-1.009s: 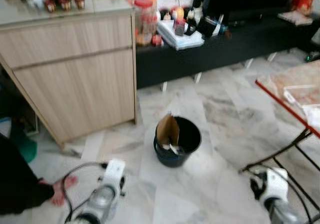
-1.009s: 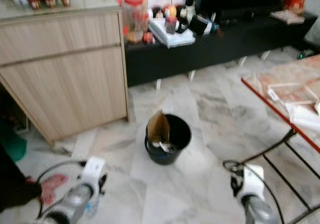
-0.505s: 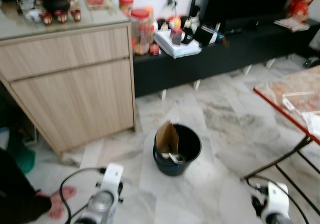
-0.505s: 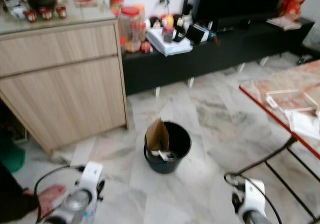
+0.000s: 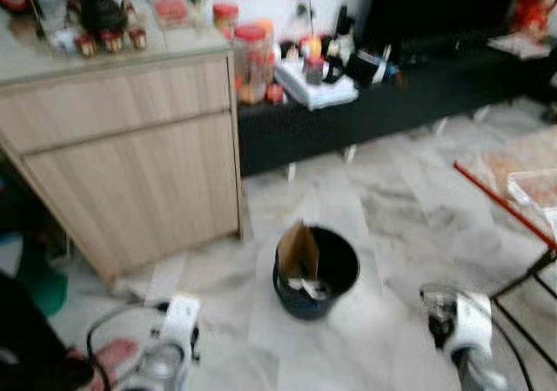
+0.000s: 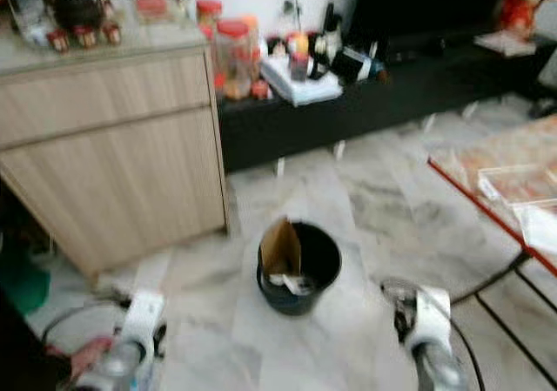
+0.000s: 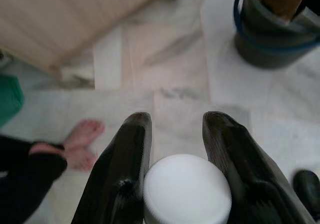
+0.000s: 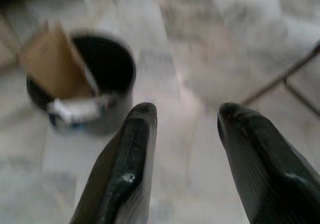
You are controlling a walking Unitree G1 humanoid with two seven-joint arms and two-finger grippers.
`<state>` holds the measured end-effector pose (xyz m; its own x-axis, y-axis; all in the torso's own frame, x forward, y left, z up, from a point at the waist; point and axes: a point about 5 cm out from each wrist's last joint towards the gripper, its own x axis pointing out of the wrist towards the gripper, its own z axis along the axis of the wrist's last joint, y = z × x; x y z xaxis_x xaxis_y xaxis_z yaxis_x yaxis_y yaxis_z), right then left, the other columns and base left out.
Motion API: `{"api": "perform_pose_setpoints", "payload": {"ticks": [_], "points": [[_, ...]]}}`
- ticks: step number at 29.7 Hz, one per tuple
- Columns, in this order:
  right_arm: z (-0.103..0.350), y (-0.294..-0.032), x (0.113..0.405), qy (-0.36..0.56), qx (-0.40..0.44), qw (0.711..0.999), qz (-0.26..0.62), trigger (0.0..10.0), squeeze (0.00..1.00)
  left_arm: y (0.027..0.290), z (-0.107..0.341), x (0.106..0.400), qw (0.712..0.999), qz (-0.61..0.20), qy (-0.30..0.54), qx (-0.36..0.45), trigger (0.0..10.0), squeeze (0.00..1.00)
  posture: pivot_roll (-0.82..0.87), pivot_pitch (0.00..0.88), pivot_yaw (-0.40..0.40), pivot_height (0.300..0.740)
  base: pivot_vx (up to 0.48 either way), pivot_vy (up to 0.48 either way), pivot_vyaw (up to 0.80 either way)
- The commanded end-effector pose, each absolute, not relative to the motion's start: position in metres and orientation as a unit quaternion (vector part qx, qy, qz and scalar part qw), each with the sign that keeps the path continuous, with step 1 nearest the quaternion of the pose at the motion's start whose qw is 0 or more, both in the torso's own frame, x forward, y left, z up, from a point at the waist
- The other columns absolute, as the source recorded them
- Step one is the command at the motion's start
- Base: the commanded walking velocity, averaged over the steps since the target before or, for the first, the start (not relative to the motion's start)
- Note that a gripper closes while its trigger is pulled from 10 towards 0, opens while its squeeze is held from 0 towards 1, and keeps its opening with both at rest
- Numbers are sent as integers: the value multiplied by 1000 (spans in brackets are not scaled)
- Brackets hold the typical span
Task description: Picking trash to rubbish bin
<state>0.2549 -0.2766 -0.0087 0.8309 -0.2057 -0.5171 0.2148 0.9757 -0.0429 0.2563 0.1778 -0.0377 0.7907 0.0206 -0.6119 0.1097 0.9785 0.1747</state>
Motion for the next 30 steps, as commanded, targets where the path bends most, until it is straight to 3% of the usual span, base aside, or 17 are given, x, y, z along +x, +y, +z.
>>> {"api": "perform_pose_setpoints", "payload": {"ticks": [1,8,12,18,24,30], "points": [[6,-275,272,241,17,963,-119,10000,0,168,-29,268,950,-29,298,87,10000,0,81,80,-57,740,289,0,0],[7,-240,289,238,20,969,-63,10000,0,154,-11,289,963,-39,256,74,10000,0,95,86,-64,740,289,0,0],[6,-249,286,244,44,964,-98,10000,0,144,-7,292,965,-53,246,69,10000,0,85,90,-62,740,290,0,0],[11,-249,290,230,24,970,-82,10000,0,137,-5,294,967,-61,239,67,10000,0,79,94,-68,740,290,0,0],[17,-262,289,205,30,973,-105,10000,0,140,-3,296,968,-62,232,68,10000,0,74,96,-65,740,290,0,0],[-1,-264,270,247,31,961,-120,10000,0,145,-4,296,967,-57,238,75,10000,0,91,103,-63,740,291,0,0]]}}
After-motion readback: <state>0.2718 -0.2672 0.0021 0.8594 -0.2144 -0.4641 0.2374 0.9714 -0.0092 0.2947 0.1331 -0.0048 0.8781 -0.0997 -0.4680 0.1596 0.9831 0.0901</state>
